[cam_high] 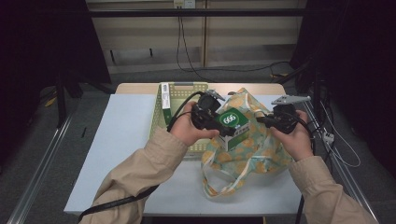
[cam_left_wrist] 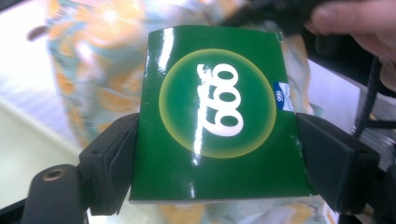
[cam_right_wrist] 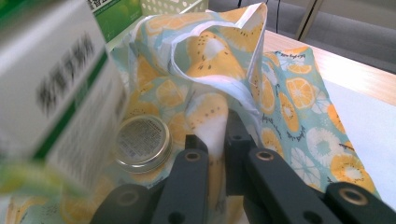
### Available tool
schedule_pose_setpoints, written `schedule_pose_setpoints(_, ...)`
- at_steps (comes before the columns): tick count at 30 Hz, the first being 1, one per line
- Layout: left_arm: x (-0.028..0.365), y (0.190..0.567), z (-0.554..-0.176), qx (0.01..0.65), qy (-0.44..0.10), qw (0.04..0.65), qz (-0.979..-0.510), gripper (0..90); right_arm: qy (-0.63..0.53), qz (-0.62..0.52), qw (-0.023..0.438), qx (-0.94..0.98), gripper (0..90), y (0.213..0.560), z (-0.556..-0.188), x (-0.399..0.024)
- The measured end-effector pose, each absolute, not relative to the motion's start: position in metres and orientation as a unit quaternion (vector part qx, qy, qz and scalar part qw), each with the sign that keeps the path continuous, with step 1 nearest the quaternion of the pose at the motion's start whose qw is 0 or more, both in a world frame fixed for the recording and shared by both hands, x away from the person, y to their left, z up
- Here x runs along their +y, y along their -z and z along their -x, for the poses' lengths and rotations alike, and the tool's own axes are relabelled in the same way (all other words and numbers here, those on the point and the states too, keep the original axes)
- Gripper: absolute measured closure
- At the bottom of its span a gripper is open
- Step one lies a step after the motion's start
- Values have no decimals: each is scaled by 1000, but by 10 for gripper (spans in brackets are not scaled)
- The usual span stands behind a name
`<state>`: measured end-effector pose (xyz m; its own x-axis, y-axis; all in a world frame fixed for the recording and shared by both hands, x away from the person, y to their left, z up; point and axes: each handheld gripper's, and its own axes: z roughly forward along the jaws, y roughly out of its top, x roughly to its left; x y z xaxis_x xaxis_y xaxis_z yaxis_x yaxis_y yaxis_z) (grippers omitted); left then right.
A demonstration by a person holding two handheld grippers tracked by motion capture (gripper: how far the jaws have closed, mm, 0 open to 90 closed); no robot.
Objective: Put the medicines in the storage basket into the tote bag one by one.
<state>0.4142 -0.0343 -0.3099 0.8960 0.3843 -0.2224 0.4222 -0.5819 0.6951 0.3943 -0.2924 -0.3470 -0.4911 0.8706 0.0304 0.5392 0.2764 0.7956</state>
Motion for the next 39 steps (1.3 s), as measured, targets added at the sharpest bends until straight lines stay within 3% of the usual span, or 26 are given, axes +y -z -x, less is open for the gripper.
schedule_pose_setpoints(14, -73, 349, -417, 220, 36, 371, -902, 176, -400, -452, 217, 768, 885, 335, -392, -293)
schedule_pose_setpoints(39, -98, 355, -461, 256, 16, 383, -887, 174, -413, -444, 218, 765, 886, 329, -390, -294)
